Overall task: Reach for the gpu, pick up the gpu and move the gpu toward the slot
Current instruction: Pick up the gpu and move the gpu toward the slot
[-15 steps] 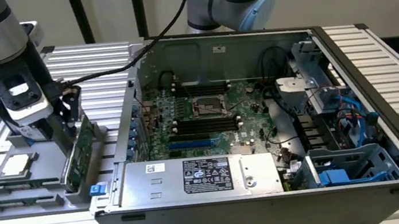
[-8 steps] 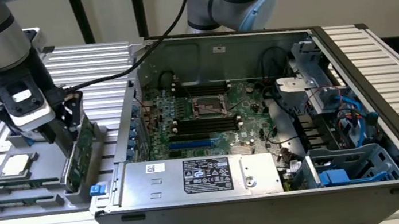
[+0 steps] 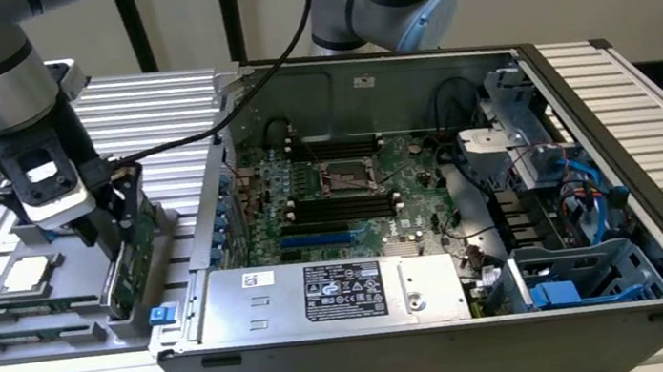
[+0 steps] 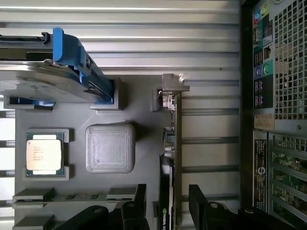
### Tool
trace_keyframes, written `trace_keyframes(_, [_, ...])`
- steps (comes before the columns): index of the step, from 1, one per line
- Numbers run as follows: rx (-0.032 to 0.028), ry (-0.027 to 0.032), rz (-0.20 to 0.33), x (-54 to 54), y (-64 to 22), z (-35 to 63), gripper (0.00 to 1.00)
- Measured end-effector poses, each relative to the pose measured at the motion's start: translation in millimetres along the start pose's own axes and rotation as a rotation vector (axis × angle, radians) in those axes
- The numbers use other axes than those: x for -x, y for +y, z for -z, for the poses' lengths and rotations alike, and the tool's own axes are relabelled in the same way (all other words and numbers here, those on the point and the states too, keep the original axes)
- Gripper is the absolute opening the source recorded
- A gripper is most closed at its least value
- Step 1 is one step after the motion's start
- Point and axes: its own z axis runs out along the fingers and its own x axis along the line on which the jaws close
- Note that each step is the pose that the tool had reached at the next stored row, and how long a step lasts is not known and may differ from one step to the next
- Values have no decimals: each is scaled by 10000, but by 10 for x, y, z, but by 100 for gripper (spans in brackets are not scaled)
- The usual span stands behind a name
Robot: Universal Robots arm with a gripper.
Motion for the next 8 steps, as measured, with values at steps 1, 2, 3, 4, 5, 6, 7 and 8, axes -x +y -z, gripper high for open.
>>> trace_keyframes(1, [-18, -6, -32, -1, -1, -15, 48])
trace_keyframes(2, [-36, -12, -62, -2, -1, -31, 48])
trace_keyframes(3, [-54, -17, -83, -2, -1, -47, 48])
trace_keyframes(4, [-64, -24, -94, -3, -1, -63, 48])
trace_keyframes(5, [-69, -33, -96, -4, -1, -81, 48])
trace_keyframes(6, [-71, -46, -97, -5, -1, -99, 48])
trace_keyframes(7, [-71, -62, -97, -6, -1, -117, 48])
trace_keyframes(8, [-71, -79, -97, -7, -1, -134, 48])
